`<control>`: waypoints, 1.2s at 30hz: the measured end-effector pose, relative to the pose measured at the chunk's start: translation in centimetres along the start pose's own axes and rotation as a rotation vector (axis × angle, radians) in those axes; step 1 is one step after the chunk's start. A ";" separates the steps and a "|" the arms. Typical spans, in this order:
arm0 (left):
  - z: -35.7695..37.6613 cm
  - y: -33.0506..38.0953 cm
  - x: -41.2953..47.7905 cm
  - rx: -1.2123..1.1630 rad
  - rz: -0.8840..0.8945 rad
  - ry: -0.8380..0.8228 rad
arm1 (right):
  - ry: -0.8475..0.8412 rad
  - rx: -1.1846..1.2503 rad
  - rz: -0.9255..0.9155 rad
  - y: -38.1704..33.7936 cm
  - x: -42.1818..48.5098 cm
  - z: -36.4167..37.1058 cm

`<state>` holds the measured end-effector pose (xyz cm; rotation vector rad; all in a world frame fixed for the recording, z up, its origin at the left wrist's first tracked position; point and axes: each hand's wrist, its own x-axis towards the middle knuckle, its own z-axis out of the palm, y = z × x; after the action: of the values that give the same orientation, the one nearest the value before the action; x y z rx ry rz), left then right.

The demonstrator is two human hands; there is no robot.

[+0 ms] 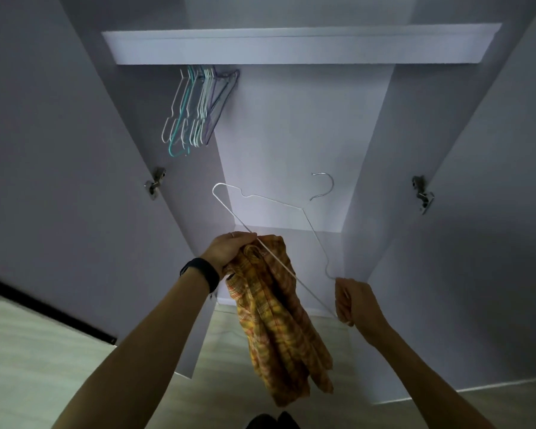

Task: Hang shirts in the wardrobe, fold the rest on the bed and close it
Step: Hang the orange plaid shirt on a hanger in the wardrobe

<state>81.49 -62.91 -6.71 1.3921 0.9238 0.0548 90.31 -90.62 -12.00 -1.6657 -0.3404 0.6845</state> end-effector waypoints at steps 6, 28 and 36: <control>2.9 -0.3 -0.7 0.190 0.328 0.142 | -0.167 -0.146 0.109 -0.2 3.1 -1.9; -0.7 -1.3 -4.7 0.503 0.424 -0.222 | -0.172 -0.114 -0.120 -5.4 4.3 5.9; -3.3 0.5 -6.3 0.634 0.425 -0.172 | -0.299 -0.287 -0.280 -6.6 6.0 6.9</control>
<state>75.68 -63.51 -2.71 2.1316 0.4977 -0.0421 91.75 -80.33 -7.69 -1.7385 -0.9037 0.6953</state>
